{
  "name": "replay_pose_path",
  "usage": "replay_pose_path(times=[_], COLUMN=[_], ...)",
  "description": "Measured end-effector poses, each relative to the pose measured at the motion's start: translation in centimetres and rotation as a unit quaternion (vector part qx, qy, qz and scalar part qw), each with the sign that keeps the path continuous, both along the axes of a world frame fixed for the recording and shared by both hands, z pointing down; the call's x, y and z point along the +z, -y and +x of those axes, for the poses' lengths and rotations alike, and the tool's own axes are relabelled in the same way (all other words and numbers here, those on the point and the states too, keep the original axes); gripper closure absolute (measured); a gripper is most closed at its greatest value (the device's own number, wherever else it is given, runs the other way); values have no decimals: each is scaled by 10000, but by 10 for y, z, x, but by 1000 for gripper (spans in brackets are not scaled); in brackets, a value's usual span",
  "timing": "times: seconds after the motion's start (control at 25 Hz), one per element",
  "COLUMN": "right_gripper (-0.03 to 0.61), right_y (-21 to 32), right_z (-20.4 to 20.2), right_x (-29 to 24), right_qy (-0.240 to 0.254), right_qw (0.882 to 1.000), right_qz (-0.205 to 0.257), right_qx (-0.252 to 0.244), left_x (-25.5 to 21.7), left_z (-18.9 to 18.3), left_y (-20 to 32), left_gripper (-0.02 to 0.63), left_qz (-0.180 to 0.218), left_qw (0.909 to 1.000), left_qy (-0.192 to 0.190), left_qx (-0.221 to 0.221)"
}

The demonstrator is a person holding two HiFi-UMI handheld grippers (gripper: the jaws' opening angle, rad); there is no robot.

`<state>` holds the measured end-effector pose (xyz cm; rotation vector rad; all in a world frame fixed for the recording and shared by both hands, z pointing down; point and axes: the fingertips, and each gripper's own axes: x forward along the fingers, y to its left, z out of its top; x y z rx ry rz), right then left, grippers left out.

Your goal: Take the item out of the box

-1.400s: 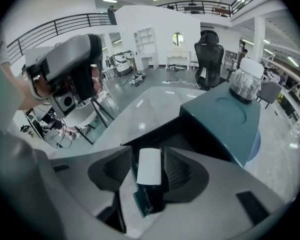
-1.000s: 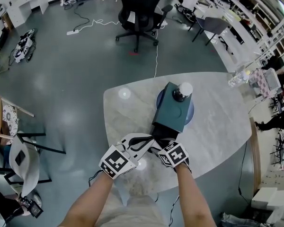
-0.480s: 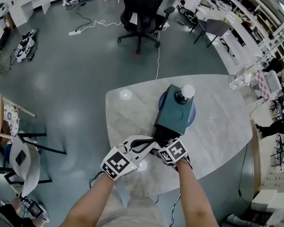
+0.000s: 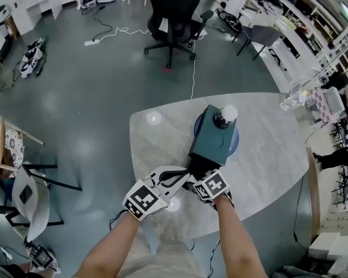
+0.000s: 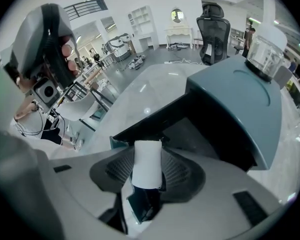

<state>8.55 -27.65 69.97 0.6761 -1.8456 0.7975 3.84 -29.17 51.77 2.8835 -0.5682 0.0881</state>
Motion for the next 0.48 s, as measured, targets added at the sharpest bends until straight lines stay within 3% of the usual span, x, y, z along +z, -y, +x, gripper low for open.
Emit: replay_pose_path(times=[0.48], right_gripper=[396], right_y=[24], right_z=[7], right_x=[-44], right_qy=[438], right_qw=[9913], right_qz=[1091], right_qx=[589], left_x=[-9], left_z=[7], left_y=[5], left_gripper=[594], left_qz=[59], left_qw=[10000], left_qy=[28], left_qx=[39])
